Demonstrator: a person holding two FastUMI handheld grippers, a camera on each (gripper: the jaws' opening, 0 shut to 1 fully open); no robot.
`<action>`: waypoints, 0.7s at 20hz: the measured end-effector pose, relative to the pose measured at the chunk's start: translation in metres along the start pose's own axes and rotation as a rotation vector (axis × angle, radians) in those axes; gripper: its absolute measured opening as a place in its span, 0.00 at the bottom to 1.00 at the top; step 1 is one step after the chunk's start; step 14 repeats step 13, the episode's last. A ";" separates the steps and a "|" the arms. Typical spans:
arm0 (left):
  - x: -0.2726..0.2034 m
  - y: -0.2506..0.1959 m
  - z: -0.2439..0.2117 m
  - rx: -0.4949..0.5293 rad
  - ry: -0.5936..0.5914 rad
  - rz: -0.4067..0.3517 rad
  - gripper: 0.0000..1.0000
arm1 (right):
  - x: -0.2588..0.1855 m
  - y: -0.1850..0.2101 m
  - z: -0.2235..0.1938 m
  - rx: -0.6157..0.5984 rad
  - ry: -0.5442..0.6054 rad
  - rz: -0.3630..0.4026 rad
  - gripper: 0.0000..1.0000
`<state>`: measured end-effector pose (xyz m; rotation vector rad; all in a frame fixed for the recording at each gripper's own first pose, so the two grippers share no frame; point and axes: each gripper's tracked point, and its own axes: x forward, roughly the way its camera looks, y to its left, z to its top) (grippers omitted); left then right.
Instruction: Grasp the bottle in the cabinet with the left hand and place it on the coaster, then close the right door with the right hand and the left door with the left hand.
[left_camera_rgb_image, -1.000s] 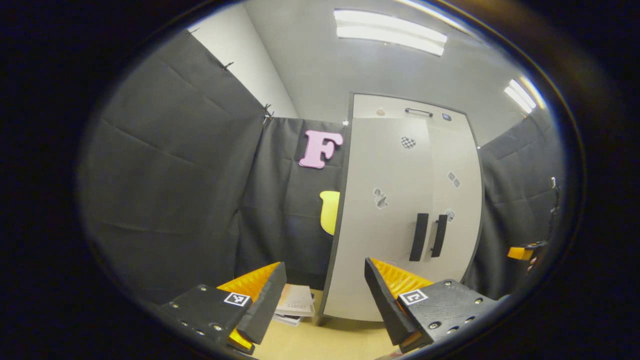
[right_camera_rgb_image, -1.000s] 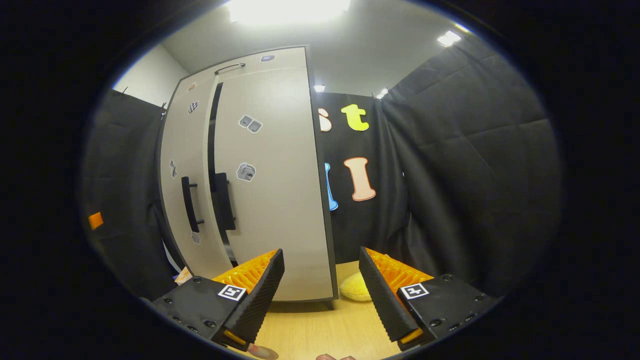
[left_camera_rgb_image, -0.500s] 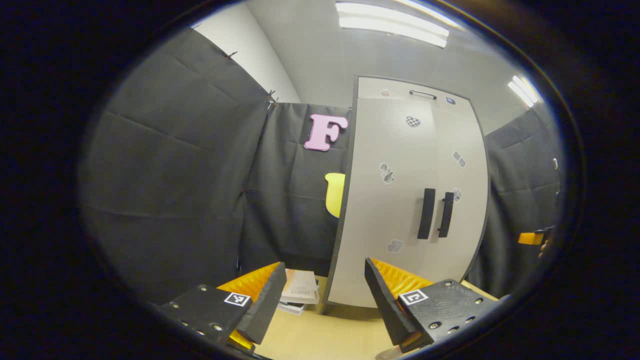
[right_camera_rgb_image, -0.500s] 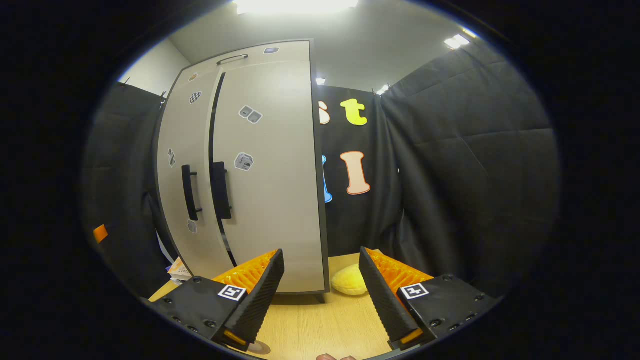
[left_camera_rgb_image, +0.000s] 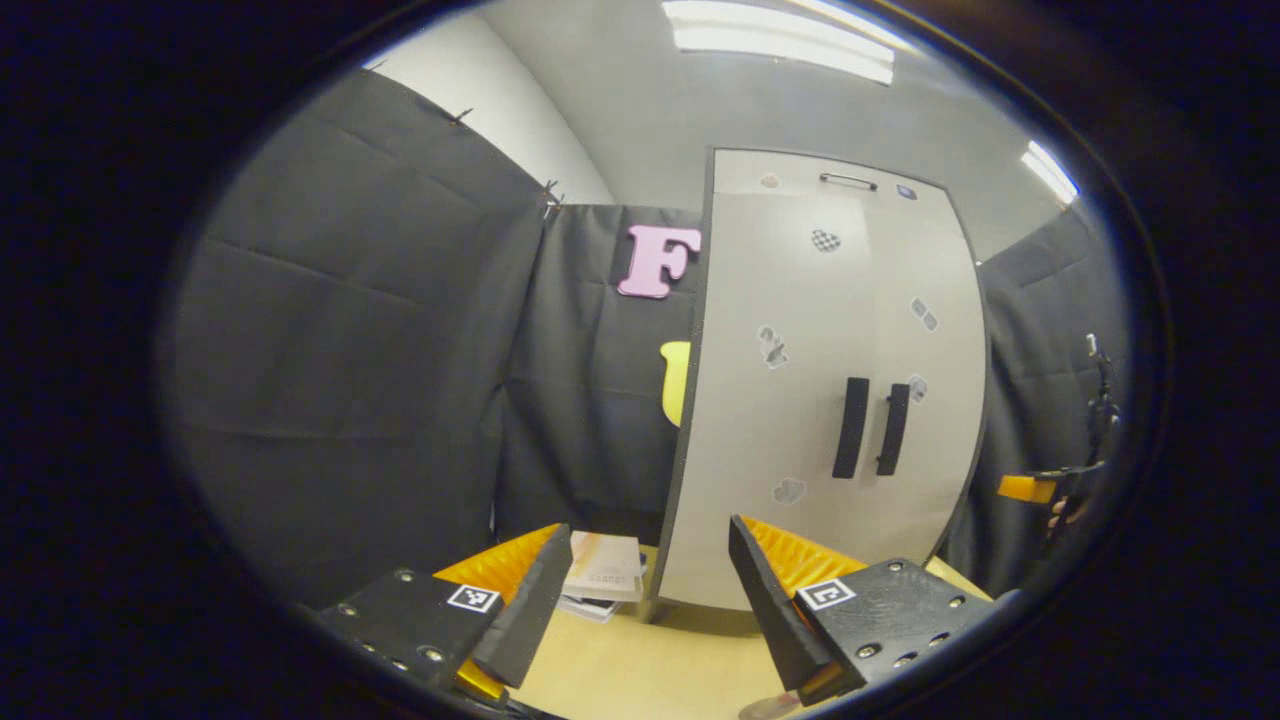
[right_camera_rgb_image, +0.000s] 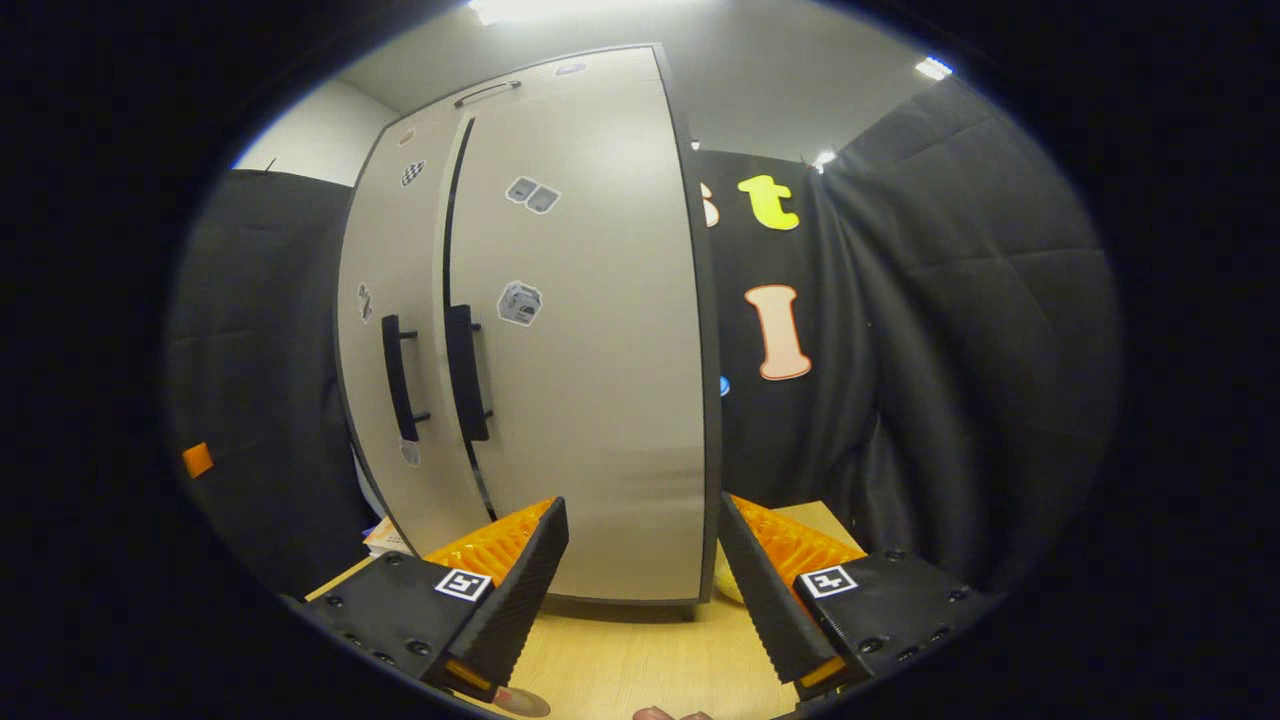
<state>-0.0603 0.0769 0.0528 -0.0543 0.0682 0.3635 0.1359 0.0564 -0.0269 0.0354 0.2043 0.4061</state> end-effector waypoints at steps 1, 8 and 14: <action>-0.006 -0.003 0.002 -0.001 0.002 0.032 0.98 | 0.005 -0.002 0.005 -0.002 -0.002 0.035 0.96; -0.031 -0.021 0.024 -0.083 -0.054 0.171 0.92 | 0.021 -0.045 0.008 -0.051 -0.028 0.120 0.96; -0.039 -0.025 0.033 -0.093 -0.077 0.217 0.92 | 0.022 -0.084 -0.005 0.000 0.002 0.092 0.96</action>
